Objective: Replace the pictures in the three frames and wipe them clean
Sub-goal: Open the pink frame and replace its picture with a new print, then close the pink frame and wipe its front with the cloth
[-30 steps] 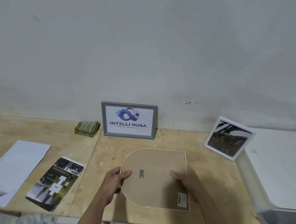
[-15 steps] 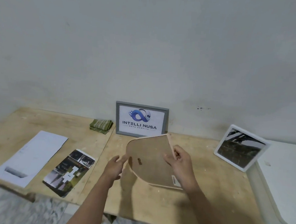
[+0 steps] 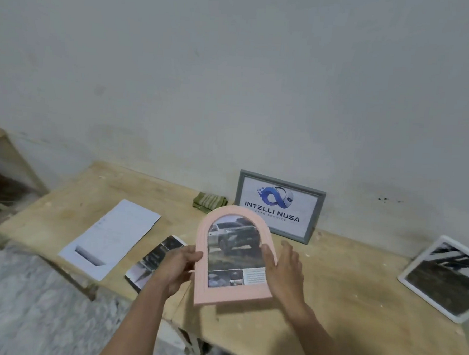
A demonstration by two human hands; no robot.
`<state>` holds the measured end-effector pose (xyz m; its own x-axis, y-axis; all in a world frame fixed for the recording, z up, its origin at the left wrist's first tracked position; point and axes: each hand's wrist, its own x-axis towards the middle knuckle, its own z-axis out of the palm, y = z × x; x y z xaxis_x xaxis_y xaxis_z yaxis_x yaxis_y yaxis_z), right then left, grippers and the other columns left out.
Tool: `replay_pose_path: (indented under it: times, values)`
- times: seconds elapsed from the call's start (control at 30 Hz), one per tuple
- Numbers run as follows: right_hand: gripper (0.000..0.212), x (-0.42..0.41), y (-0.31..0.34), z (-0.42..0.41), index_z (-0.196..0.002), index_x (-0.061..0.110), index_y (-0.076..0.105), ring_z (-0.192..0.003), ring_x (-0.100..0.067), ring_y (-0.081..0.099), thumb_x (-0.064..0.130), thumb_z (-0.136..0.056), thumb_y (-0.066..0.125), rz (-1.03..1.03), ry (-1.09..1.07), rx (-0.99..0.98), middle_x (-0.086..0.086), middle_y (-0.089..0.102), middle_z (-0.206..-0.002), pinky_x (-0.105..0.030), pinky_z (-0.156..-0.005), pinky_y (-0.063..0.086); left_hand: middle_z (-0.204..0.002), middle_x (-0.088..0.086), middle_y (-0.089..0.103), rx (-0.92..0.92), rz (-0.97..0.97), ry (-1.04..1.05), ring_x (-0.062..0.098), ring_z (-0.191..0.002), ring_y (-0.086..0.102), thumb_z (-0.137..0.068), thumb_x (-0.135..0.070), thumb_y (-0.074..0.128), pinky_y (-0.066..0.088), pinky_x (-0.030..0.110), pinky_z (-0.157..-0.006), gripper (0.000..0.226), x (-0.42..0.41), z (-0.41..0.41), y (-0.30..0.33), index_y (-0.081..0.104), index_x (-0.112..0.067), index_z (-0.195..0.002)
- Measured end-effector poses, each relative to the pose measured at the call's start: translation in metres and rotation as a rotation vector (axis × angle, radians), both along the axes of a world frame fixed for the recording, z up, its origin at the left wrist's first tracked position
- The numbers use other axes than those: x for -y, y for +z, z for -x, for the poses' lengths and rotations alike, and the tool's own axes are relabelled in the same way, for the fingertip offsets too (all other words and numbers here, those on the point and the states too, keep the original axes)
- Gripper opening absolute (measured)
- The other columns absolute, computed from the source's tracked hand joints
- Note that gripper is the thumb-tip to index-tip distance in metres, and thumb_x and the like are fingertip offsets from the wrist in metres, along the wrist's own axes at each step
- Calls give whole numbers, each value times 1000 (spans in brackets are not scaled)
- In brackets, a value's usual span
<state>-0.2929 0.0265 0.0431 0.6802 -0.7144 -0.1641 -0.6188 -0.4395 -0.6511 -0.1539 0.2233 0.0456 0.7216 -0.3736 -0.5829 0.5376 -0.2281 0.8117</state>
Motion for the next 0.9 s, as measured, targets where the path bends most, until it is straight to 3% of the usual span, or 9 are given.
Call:
replay_pose_path:
  times: [0.1,0.17,0.27,0.37,0.5,0.63,0.77,0.83,0.9]
  values:
    - [60,-20,-9,-35,-116,28,57,-79,-16,64,67,-93,18,-178,-86,48,4,66,-87,-38,-76,53,-84,10,72,32,57,11,24,-74,60,-95,-6,53,45,30,-57,25,-27,-20,1,71,-5,-112]
    - [62,-35,-12,-55,-112,25,61,-71,-15,63,64,-95,17,-124,-115,67,5,64,-76,-33,-66,50,-94,13,74,58,90,43,28,-83,61,-97,-12,53,48,38,-72,25,-38,-33,-1,71,-9,-114]
    - [59,-66,-20,-92,-115,23,62,-76,-21,62,59,-97,18,-118,-123,86,2,63,-79,-34,-69,48,-109,20,74,57,128,113,39,-98,70,-103,-19,49,53,57,-94,23,-55,-60,-8,66,-10,-116]
    - [58,-82,-25,-118,-114,19,63,-79,-24,62,55,-99,20,-138,-124,95,-2,64,-82,-33,-69,46,-110,17,75,38,159,159,40,-99,72,-105,-21,46,57,58,-88,24,-65,-80,-15,62,-14,-122]
    - [61,-85,-42,-152,-109,17,66,-81,-22,66,60,-97,24,-251,-55,187,-3,69,-87,-41,-78,55,-109,15,76,-7,173,206,35,-94,74,-105,-18,47,61,43,-73,24,-78,-112,-27,64,-15,-121]
    - [44,-66,-51,-201,-107,24,61,-89,-19,64,54,-98,31,-384,96,155,1,67,-95,-43,-87,53,-104,16,76,-32,123,292,32,-86,74,-104,-19,49,59,35,-62,25,-84,-148,-47,65,-11,-121]
    - [34,-15,-72,-279,-115,17,55,-96,-22,59,40,-91,46,-78,219,-42,-5,61,-110,-35,-79,48,-109,18,74,-59,26,404,39,-98,71,-103,-21,50,58,47,-80,28,-83,-185,-71,63,-9,-126]
    - [35,11,-91,-322,-113,16,54,-97,-23,59,40,-88,53,118,354,-97,-5,57,-110,-30,-72,46,-108,20,74,-70,-5,457,40,-96,71,-103,-20,50,58,45,-79,27,-78,-207,-84,63,-7,-123]
    - [43,28,-109,-355,-113,17,53,-104,-28,59,48,-83,57,268,510,-190,-7,56,-114,-35,-78,50,-105,20,73,-75,-19,481,37,-91,71,-103,-18,49,57,41,-74,23,-74,-220,-89,63,-7,-117]
